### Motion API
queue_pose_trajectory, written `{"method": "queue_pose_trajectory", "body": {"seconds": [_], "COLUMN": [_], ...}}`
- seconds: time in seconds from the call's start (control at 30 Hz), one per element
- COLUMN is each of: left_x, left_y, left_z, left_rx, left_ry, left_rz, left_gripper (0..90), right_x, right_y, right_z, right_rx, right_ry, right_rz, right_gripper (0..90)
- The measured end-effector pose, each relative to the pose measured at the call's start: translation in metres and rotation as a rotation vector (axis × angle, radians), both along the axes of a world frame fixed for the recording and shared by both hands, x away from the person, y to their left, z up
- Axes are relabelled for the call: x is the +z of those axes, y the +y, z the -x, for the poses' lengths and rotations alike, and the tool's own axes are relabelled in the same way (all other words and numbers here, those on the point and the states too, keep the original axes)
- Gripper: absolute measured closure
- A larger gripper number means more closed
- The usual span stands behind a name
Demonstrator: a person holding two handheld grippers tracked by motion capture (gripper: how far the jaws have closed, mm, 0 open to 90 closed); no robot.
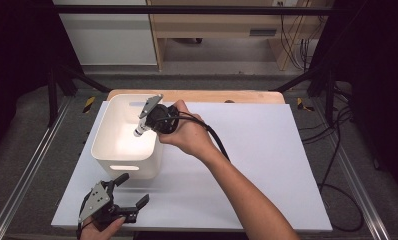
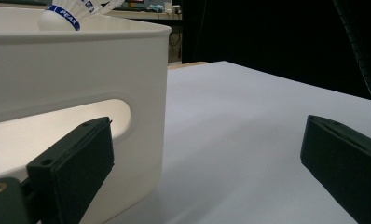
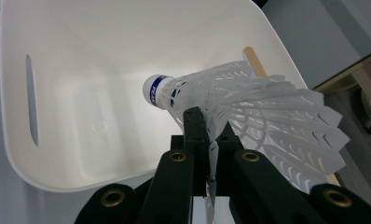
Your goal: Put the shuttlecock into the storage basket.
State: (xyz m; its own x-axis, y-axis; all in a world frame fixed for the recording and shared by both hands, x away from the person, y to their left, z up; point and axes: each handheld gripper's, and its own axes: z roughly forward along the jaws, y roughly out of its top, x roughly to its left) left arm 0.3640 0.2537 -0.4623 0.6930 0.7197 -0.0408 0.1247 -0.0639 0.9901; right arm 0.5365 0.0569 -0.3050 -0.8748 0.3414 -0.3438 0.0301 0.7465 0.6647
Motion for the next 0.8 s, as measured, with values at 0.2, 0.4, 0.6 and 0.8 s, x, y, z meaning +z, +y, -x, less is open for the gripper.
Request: {"method": "queue_pose_trajectory", "body": {"seconds": [0.2,0.4,0.6,0.8], "left_x": [0.0,0.0,0.0,0.0], "left_y": [0.0,0.0,0.0,0.0], "left_z": [0.0,0.0,0.0,0.0], "left_rx": [0.001,0.001,0.0,0.0], "left_ry": [0.0,0.001,0.0,-0.001], "left_rz": [0.0,0.0,-0.001,-0.006], "left_gripper": [2.6,2.6,2.6,2.6], "right_x": [-0.004,-0.007,-0.009,-0.011], "right_y": [0.004,0.007,0.009,0.01], "right_z": [-0.007,-0.014,-0.019,-0.022], "right_rx": [-0.009,-0.02,-0.03,-0.027], "right_ry": [0.003,0.004,0.009,0.016], "right_rz": [0.001,0.009,0.024,0.036], "right_gripper": [88.6,88.5,88.5,88.4]}}
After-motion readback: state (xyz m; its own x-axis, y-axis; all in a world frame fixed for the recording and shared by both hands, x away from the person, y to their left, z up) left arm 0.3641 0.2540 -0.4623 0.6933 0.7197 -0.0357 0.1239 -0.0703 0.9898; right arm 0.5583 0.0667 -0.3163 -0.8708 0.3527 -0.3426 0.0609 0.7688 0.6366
